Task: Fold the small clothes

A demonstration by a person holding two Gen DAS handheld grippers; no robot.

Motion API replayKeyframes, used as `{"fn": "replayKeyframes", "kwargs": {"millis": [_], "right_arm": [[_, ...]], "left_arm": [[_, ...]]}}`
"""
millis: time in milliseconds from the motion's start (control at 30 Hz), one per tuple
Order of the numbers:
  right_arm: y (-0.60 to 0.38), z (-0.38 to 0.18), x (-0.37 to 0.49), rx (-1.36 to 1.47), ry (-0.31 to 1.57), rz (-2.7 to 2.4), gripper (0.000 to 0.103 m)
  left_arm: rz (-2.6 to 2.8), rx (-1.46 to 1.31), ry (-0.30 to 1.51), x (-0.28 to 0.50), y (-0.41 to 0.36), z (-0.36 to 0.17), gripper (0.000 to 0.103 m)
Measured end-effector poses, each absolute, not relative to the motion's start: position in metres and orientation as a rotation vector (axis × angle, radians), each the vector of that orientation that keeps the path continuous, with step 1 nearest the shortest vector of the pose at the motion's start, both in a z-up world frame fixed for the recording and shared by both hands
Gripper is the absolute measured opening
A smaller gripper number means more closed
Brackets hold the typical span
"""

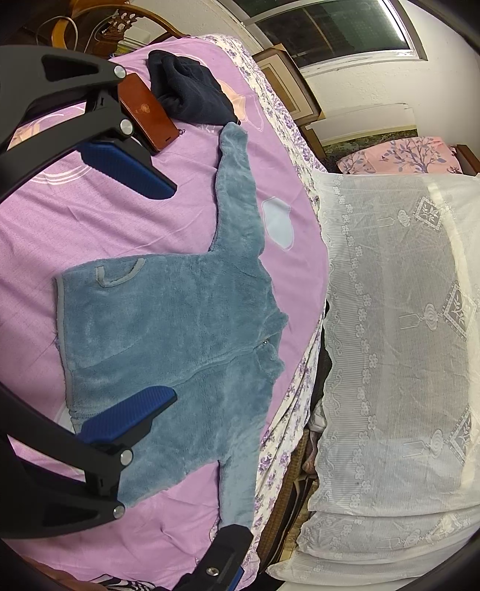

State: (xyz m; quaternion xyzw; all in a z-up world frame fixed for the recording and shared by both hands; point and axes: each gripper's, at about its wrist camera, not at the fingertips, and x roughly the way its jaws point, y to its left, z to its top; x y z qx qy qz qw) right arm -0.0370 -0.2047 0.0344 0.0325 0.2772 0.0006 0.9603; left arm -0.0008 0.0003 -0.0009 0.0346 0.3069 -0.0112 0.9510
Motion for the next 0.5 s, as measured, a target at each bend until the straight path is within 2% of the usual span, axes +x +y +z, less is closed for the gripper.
{"fn": "replayKeyframes", "kwargs": {"millis": [500], "right_arm": [[-0.2053,0.0351,-0.0377,0.071,0.561,0.002,0.100]], "left_arm": [[-0.023,0.068,0.625,-0.0017,0.0010,-0.0015,0.099]]}}
